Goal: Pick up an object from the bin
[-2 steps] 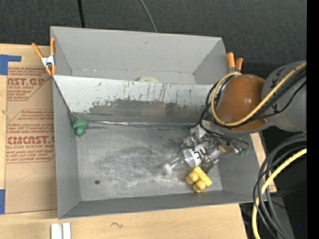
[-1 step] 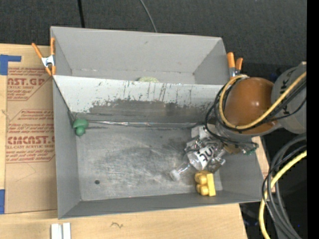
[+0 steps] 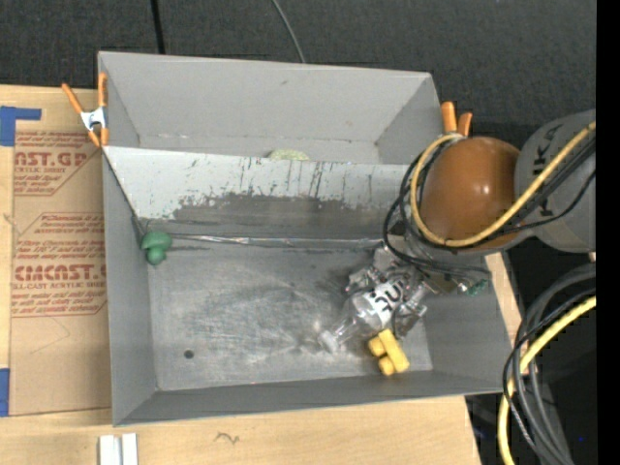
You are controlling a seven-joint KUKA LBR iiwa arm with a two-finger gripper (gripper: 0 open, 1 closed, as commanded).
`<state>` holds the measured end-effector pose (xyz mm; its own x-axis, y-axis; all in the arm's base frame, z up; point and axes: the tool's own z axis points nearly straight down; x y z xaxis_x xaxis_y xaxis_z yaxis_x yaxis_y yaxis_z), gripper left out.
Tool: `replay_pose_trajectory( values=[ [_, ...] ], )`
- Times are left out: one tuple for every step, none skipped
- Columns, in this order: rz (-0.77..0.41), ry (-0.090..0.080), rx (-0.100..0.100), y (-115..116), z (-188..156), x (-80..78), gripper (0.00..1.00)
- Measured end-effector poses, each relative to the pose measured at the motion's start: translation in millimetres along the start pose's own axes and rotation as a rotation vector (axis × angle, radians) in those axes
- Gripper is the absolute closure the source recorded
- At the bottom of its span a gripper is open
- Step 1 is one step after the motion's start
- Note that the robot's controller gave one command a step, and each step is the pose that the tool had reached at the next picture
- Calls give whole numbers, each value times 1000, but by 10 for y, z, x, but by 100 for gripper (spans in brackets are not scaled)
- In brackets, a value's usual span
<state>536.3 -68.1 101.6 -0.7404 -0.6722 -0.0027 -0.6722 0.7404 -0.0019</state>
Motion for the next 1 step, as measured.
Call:
replay_pose_trajectory(
  values=[
    [62, -3, -5, 104, 77, -136, 100]
  ],
)
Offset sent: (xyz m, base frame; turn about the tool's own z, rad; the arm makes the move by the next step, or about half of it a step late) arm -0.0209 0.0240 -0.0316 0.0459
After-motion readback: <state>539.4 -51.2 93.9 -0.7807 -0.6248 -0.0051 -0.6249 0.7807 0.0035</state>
